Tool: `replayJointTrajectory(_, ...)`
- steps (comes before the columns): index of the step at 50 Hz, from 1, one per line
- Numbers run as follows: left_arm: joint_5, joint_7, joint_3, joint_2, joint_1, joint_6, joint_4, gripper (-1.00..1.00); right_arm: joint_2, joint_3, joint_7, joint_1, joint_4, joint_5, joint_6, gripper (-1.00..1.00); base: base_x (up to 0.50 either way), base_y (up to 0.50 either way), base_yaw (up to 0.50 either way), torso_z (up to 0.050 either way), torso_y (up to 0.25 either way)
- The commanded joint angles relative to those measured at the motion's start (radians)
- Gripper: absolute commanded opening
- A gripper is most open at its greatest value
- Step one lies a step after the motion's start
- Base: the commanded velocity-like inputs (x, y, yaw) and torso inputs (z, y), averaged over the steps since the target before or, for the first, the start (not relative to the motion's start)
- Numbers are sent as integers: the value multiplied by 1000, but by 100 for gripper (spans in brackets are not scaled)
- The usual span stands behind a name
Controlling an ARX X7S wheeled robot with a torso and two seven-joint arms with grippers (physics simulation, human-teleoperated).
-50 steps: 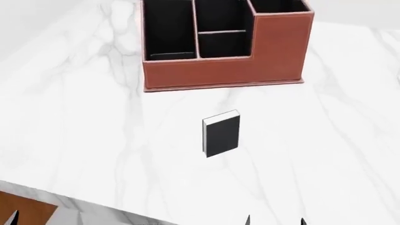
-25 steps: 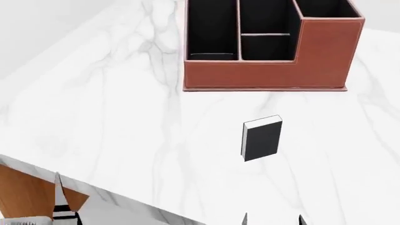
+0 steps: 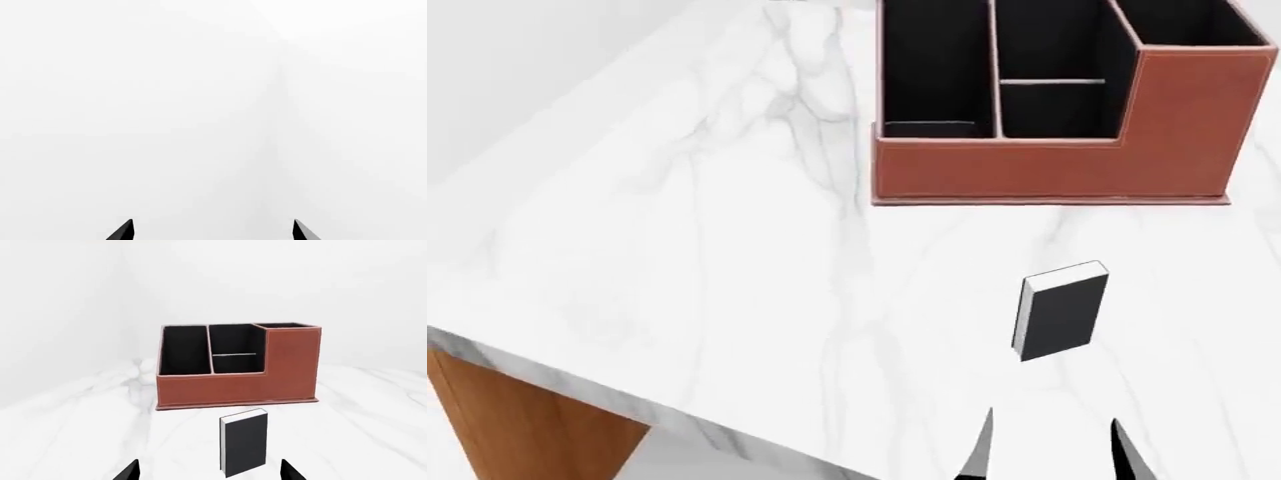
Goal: Pick up the book and place it in the left compartment of the caddy.
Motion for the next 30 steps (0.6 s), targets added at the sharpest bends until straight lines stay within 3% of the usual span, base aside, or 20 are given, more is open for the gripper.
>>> replayJointTrajectory(1, -54, 77, -100, 30, 93, 41, 62, 100, -16, 5, 5, -33, -64, -28, 16, 100, -24, 521, 0, 0, 0)
replayJointTrajectory(8, -50, 68, -86, 24, 110, 37, 102, 100, -17, 7, 11, -38, -59, -22, 0, 100, -25, 520, 0, 0, 0)
replayJointTrajectory(19, -50, 53, -56, 21, 105, 24, 99, 100, -19, 29, -7, -49, -49, 29, -69, 100, 3, 1, 0, 0, 0)
replayJointTrajectory(30, -20, 51, 31, 27, 68, 27, -22, 100, -12, 40, 14, -63, -68, 32, -75, 100, 463, 161, 0, 0, 0)
